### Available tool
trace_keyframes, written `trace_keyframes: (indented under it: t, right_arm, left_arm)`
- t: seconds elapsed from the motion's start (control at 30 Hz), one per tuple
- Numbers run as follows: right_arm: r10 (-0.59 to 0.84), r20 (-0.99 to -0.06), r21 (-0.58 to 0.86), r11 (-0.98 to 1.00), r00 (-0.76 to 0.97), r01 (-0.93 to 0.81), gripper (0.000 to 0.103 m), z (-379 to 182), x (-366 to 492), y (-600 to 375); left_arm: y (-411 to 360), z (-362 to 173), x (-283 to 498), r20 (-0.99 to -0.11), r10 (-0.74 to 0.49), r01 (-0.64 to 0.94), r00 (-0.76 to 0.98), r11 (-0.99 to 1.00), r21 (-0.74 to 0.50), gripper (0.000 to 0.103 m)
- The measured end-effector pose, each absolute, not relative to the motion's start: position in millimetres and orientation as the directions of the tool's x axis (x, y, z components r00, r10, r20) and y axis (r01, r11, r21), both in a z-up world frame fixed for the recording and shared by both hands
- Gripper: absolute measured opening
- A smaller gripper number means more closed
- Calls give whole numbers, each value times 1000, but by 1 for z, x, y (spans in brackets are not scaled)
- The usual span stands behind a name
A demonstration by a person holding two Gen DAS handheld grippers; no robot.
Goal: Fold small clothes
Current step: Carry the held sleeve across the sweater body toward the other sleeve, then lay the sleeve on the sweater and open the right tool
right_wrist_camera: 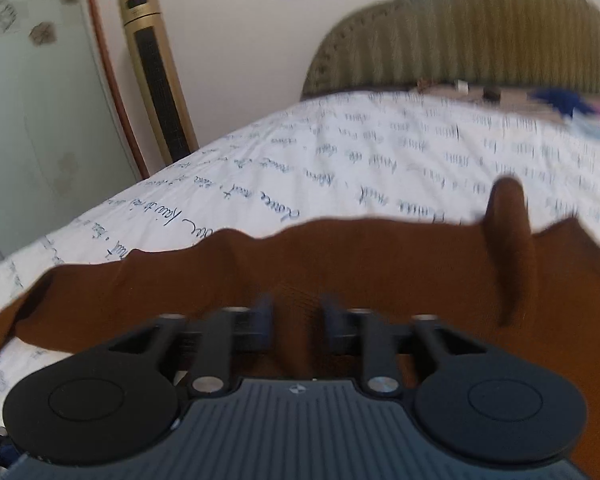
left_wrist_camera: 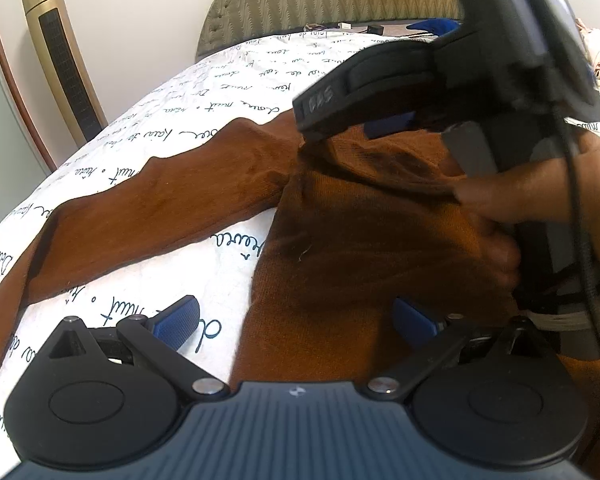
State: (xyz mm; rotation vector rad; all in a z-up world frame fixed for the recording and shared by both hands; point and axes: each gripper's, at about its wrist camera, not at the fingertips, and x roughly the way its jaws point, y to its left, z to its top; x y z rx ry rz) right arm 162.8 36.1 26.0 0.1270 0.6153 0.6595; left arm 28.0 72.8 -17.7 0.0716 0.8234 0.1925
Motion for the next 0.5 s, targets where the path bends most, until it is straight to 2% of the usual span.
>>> trace_keyframes:
  t: [0.23,0.37,0.43,0.5]
  right_arm:
    - [637,-443,375,771,630,-516,53,36,156,5]
    - [631,-502,412,776,592,-478,54,26,158,-2]
    - [611,-565,400,791,555,-463,54,15,161,3]
    - [587,-584,376,808,560,-455,54,12,158,6]
  left_arm:
    - [75,-17,28,-719,200,-151,665,980,133,103]
    - [76,-17,28,-722,206,-161,661,978,132,103]
    - [77,-15,26,-719,208,-162,663,978,134,103]
    - [78,-14,25,-716,214,-167,664,976,137,103]
